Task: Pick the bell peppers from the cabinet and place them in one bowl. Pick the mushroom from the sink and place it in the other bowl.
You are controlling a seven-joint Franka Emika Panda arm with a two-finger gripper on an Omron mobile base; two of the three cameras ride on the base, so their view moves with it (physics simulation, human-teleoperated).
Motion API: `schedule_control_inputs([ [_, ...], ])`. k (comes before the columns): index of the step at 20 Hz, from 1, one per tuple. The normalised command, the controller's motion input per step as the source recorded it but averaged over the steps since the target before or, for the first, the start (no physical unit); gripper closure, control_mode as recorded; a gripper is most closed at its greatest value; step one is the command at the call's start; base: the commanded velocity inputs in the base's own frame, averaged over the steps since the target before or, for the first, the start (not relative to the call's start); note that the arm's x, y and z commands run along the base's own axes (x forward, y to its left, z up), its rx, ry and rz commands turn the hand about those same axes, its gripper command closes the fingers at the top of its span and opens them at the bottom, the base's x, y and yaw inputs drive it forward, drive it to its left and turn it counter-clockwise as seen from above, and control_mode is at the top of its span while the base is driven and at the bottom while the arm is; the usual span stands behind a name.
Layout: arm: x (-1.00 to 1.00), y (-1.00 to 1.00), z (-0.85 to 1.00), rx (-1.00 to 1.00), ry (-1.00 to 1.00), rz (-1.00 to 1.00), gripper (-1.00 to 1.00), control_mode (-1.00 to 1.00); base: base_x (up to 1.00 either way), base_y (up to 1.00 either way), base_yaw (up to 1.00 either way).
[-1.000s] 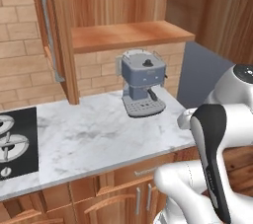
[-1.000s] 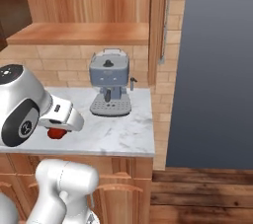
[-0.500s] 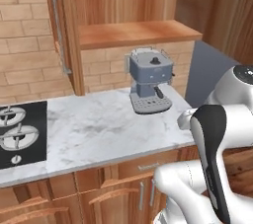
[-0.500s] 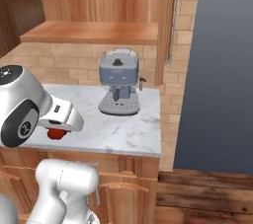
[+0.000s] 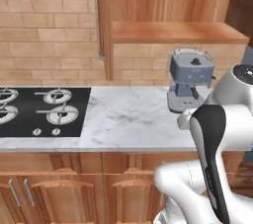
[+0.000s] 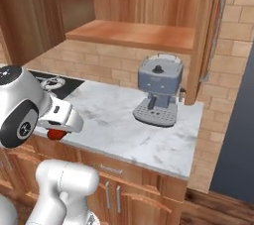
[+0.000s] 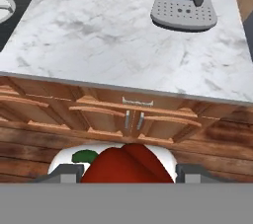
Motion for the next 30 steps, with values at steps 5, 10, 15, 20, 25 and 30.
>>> schedule_control_inputs([
  [5, 0.0, 0.0, 0.0, 0.0, 0.0, 0.0, 1.0, 1.0, 0.06, 0.2, 0.48],
  [10, 0.0, 0.0, 0.0, 0.0, 0.0, 0.0, 1.0, 1.0, 0.22, 0.19, 0.42],
  [15, 0.0, 0.0, 0.0, 0.0, 0.0, 0.0, 1.0, 1.0, 0.03, 0.1, 0.49],
  [20, 0.0, 0.0, 0.0, 0.0, 0.0, 0.0, 1.0, 1.0, 0.0, 0.03, 0.5],
  [25, 0.0, 0.0, 0.0, 0.0, 0.0, 0.0, 1.0, 1.0, 0.0, 0.02, 0.5],
  [30, 0.0, 0.0, 0.0, 0.0, 0.0, 0.0, 1.0, 1.0, 0.0, 0.03, 0.5],
])
